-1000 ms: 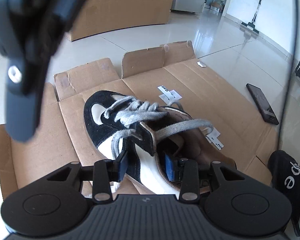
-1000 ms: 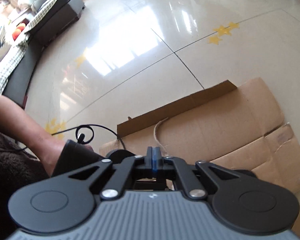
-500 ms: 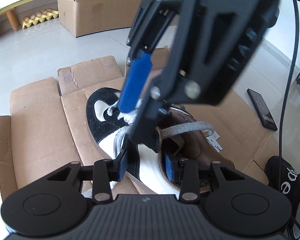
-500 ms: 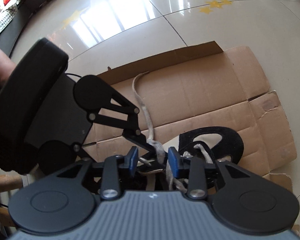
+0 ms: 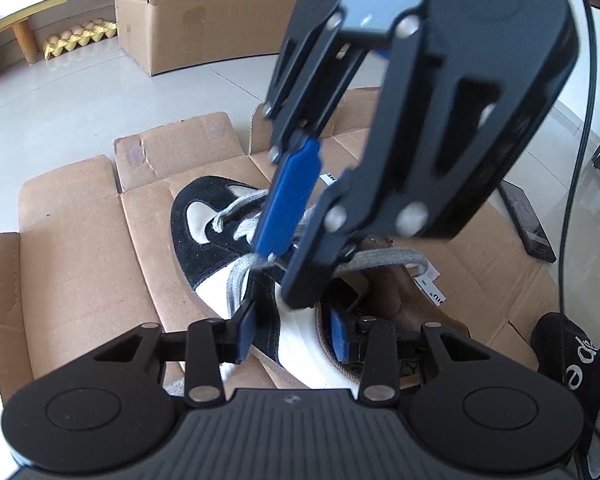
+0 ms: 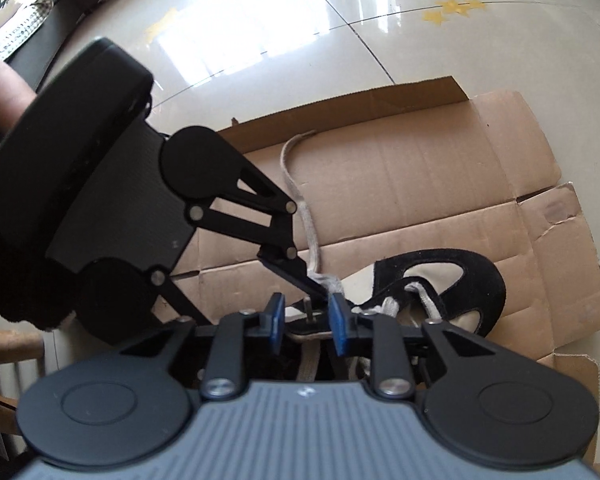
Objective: Lace up shoes with both hands
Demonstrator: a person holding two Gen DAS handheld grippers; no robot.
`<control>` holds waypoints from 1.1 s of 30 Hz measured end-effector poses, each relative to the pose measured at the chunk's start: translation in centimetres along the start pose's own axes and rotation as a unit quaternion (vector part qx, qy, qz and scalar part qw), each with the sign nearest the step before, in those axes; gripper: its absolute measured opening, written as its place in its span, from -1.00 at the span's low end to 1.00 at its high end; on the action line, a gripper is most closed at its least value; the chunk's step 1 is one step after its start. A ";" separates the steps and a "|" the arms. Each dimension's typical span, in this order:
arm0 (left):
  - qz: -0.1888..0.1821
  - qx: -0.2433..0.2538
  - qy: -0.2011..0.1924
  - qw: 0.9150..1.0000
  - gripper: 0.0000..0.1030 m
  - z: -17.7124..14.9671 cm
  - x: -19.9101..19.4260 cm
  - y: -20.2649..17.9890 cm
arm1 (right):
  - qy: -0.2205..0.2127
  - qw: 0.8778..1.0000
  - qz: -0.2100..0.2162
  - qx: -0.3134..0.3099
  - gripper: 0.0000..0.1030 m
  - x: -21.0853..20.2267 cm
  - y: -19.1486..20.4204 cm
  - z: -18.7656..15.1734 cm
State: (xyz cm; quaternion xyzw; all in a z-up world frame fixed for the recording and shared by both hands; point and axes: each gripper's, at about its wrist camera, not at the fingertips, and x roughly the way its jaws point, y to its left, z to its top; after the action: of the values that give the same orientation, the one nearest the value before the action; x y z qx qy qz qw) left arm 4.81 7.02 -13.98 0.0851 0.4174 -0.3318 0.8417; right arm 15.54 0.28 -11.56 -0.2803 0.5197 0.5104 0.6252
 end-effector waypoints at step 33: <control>0.004 0.054 -0.015 0.998 -0.15 -0.2 1.4 -1.6 | -0.099 0.990 0.066 0.069 -0.95 -6.9 0.2 11.0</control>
State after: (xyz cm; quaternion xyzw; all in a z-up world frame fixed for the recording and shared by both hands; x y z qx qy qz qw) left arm 4.27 5.23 -15.00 0.1275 0.3862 -0.3516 0.8432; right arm 19.74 7.67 -1.73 -0.1493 0.5065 0.5387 0.6564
